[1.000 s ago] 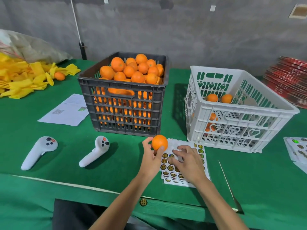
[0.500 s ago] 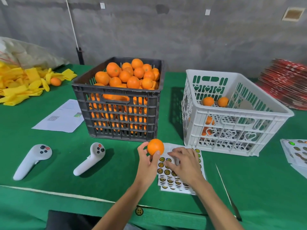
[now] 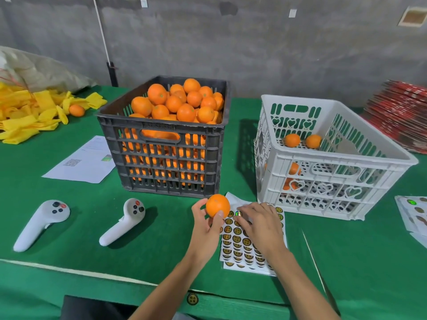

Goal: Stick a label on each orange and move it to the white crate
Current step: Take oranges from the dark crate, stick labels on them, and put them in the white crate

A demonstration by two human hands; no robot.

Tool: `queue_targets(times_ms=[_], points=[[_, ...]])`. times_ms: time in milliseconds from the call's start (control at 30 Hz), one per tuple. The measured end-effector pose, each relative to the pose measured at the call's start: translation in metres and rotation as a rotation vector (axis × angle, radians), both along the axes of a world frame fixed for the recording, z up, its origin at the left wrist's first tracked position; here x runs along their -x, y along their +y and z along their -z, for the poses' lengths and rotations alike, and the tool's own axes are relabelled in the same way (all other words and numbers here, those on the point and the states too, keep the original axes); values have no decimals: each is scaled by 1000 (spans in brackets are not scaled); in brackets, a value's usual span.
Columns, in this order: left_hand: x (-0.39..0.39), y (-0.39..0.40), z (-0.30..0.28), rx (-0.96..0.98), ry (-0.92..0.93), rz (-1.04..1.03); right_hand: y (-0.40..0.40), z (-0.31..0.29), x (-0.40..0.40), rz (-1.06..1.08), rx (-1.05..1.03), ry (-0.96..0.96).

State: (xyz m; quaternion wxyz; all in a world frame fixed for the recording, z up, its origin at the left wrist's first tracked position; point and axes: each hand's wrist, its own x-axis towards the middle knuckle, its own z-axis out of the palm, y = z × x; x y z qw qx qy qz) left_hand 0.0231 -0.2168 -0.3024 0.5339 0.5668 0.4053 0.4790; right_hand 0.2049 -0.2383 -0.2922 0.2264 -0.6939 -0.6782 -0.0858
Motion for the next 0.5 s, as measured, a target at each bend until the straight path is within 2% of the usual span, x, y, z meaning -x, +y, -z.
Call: queue_targets(times_ms=[167, 500], points=[[1, 0, 0, -15, 5, 19, -1, -1, 2, -53, -92, -148], [1, -2, -2, -40, 15, 28, 1, -2, -3, -107, -118, -105]])
